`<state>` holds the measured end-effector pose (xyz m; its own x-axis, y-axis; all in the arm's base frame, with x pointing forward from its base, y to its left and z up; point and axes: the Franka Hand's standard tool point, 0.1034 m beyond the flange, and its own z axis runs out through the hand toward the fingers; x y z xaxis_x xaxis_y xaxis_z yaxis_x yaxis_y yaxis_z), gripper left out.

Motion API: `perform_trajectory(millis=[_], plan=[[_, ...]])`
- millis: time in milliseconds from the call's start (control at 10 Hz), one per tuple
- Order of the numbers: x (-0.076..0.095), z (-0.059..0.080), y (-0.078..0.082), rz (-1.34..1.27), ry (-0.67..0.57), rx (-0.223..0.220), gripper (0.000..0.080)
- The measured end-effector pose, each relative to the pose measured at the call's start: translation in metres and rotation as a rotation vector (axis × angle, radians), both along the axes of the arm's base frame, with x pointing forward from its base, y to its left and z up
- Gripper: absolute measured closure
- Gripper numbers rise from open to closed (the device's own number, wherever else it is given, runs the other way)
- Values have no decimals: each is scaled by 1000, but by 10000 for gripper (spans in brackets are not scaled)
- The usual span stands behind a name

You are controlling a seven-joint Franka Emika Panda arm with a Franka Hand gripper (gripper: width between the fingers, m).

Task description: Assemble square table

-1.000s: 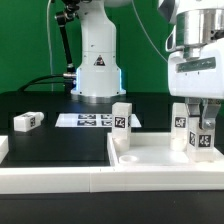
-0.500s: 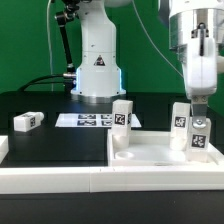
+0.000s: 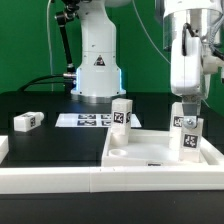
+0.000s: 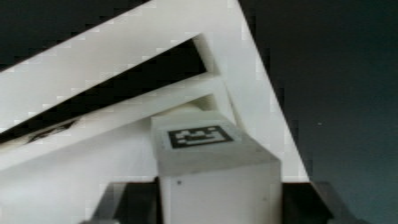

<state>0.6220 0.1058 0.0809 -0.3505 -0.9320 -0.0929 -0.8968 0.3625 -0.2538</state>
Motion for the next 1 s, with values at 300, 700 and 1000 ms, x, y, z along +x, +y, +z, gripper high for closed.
perform_trajectory(millis=[300,700,1000], plan=[[7,5,6,192,37,-27,168],[10,6,5,507,33,-114,151],[9,14,-1,885,73,-209,151]])
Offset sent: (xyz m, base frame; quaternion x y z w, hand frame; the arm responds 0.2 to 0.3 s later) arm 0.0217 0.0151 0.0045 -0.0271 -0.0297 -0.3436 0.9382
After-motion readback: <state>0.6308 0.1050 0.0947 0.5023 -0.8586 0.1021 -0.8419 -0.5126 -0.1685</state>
